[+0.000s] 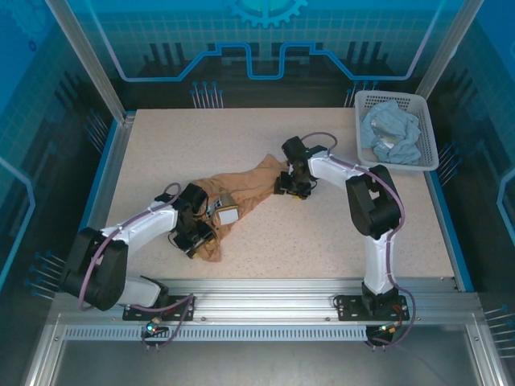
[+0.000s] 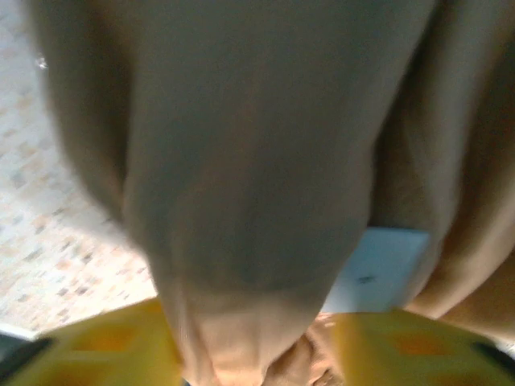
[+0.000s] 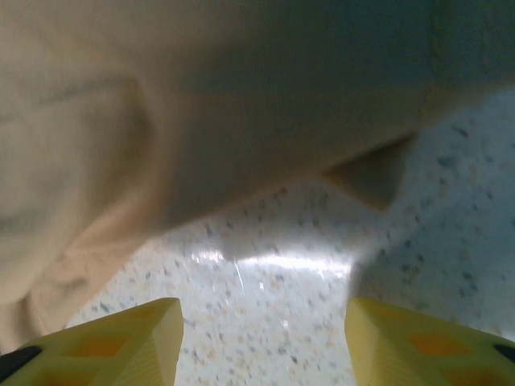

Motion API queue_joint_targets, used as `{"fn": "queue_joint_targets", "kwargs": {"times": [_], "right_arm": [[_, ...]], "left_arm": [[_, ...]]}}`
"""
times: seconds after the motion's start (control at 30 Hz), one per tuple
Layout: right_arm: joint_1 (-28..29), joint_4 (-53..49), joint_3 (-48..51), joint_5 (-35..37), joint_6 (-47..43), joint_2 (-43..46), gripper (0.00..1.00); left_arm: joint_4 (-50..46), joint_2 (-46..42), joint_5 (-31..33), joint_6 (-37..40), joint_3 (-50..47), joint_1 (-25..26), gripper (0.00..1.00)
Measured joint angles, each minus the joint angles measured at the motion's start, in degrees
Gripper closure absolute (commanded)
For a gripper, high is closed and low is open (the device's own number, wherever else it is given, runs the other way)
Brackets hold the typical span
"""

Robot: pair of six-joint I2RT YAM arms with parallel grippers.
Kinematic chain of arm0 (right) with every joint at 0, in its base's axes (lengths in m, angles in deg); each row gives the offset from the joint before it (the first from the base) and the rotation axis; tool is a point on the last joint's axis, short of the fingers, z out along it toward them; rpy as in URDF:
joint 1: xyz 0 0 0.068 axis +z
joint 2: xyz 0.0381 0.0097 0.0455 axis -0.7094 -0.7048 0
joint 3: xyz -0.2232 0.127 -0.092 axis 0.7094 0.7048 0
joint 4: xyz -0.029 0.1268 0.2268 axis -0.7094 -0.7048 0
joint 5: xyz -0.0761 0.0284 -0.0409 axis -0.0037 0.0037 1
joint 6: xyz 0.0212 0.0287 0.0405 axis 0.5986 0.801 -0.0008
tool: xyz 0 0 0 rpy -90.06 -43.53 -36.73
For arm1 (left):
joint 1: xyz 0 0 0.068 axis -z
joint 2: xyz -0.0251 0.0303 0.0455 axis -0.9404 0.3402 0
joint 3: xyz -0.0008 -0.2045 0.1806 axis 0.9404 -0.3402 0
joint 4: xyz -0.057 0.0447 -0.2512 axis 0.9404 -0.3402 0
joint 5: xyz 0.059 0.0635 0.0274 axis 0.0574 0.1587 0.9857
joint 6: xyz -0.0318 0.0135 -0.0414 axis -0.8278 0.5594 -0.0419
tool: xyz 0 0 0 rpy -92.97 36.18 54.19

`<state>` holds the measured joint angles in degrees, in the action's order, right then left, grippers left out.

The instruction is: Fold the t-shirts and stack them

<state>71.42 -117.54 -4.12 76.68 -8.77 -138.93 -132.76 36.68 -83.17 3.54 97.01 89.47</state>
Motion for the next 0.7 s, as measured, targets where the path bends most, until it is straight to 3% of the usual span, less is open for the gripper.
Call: {"fn": "queue_joint_targets", "kwargs": {"times": [0.03, 0.2, 0.5, 0.63, 0.7], "right_arm": [[0.0, 0.0, -0.9, 0.0, 0.0, -0.8, 0.45], [-0.2, 0.2, -4.0, 0.0, 0.0, -3.2, 0.52], [-0.8, 0.8, -7.2, -0.2, 1.9, -4.7, 0.55], [-0.8, 1.8, -6.4, -0.2, 3.5, -4.3, 0.78], [-0.8, 2.4, -4.6, 0.0, 4.7, -2.8, 0.80]], "left_arm": [[1.6, 0.7, -0.1, -0.5, -0.1, 0.0, 1.00], [3.4, -0.2, 1.4, -1.6, 1.6, 0.0, 1.00], [-2.5, -21.0, 6.7, -1.5, 13.3, -2.0, 1.00], [-3.7, -25.8, 6.7, -1.3, 16.1, -2.7, 1.00], [-3.9, -26.7, 6.6, -0.8, 17.9, -2.7, 1.00]]}}
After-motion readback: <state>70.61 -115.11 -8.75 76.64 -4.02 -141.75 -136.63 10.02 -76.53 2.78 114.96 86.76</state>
